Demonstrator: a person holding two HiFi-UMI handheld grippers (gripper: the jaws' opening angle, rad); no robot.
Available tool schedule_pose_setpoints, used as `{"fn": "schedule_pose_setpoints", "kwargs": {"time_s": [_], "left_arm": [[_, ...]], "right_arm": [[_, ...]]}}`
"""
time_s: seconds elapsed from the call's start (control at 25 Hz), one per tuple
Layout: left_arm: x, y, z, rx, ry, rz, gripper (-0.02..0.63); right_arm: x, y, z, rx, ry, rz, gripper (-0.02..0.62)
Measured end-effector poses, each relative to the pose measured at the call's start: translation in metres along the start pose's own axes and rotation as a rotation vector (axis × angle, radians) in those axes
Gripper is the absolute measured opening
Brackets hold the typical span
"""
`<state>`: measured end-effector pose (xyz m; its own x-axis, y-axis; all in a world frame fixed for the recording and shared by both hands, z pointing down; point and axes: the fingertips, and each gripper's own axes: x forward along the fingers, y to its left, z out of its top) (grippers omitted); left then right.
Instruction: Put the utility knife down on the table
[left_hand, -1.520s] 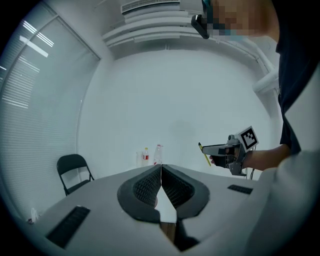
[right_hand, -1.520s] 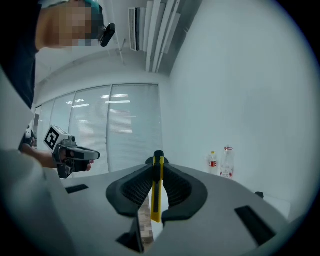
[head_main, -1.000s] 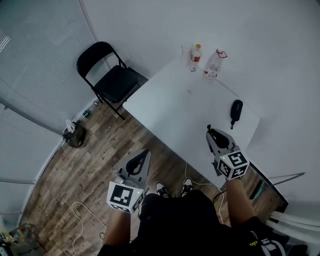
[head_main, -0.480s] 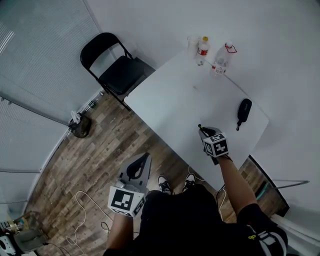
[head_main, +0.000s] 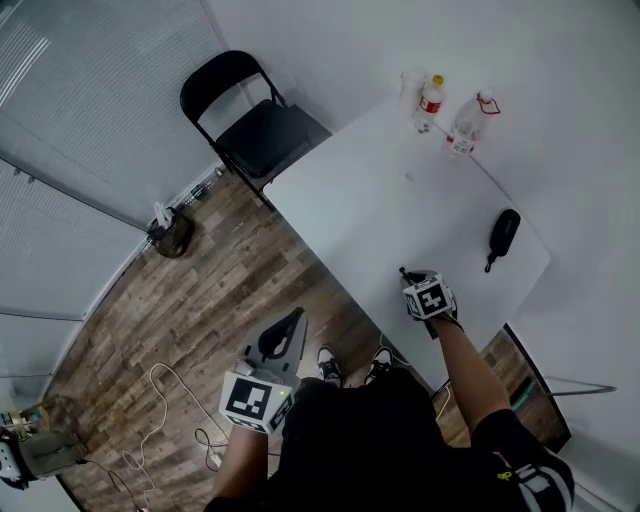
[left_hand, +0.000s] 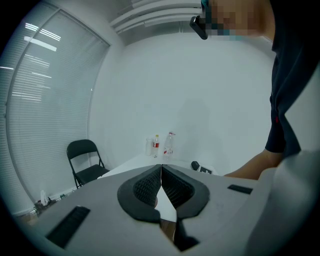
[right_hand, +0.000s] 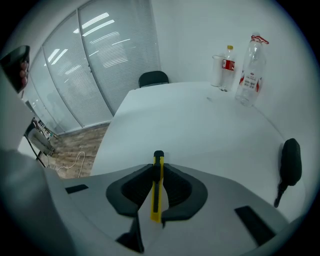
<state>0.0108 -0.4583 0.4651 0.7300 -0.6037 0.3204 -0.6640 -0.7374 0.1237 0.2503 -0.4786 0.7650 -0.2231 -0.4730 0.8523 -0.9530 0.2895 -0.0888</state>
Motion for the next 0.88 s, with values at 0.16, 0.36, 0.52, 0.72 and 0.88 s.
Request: {"fn": "schedule_pose_setpoints", "kwargs": {"time_s": [0.16,0.36,0.52,0.72,0.88], "left_arm": [[-0.004,0.002,-0.004,0.0,0.004,0.007,0.023],[-0.011,0.007,-0.013,-0.012,0.012,0.009,0.023],[-0.013,0.006,-0.009,-0.015,0.0,-0.005,0.023],[-0.007,-0.003,0.01,0.014,-0.046,-0.056,0.023],[0.0,-0.018,0.026,0.039,-0.075,-0.108,0.023]], "right_arm": [[0.001,-0.002,-0.004,0.003,0.012,-0.013,0.075],[-0.002,-0.004,0.002,0.066,-0.034,-0.004,0.088],[-0.025,-0.007,0.021,0.12,-0.125,0.0,0.117],[-0.117,-0.001,0.081,0.143,-0.419,-0.028,0.051],[-0.204,0.005,0.113,0.092,-0.615,-0.122,0.03]]}}
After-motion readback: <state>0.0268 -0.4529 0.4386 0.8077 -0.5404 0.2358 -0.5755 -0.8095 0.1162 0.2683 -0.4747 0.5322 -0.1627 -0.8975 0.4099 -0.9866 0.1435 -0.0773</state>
